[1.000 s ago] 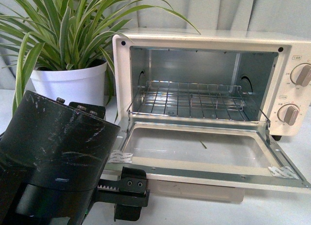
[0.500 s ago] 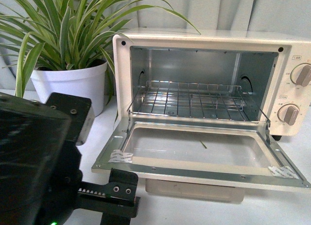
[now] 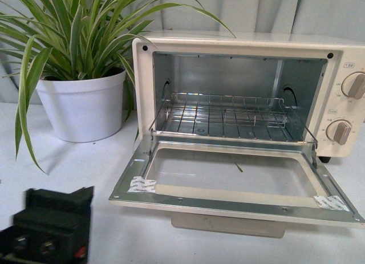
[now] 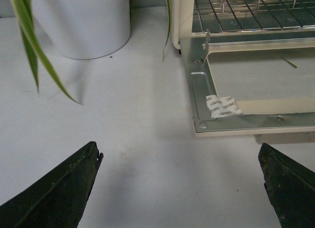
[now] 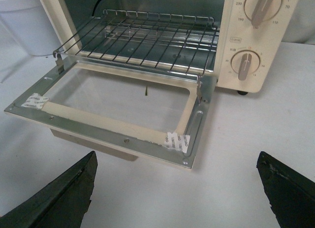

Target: Open oven

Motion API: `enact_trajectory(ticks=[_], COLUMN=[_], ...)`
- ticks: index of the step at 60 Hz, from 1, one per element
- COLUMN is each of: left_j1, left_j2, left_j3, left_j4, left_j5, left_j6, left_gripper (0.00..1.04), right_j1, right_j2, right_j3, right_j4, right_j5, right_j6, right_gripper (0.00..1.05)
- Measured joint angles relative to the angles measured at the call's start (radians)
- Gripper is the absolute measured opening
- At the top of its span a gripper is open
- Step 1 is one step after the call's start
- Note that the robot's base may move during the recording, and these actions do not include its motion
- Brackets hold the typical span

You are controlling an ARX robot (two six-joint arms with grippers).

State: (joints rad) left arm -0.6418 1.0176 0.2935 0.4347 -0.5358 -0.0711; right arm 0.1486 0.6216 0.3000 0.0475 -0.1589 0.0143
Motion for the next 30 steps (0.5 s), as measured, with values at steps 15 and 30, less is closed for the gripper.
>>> enact_trajectory(ticks=[15,30], left_j1=[0.026,0.038], left_j2=[-0.314,-0.468], left_j3=[-0.122,-0.187], left_j4=[-0.126,-0.147], left_j5=[-0.064,-0.111], left_j6=[0.006,-0.002], left_gripper=[0.98,0.98], right_j1=[-0.045,-0.107], right_j2=[-0.182,-0.319], right_j3=[-0.092,-0.172], right_j4=[-0.089,-0.12], right_j5=[-0.089,-0.146], right_j6=[0.033,0.086], right_gripper=[0.95,0.95])
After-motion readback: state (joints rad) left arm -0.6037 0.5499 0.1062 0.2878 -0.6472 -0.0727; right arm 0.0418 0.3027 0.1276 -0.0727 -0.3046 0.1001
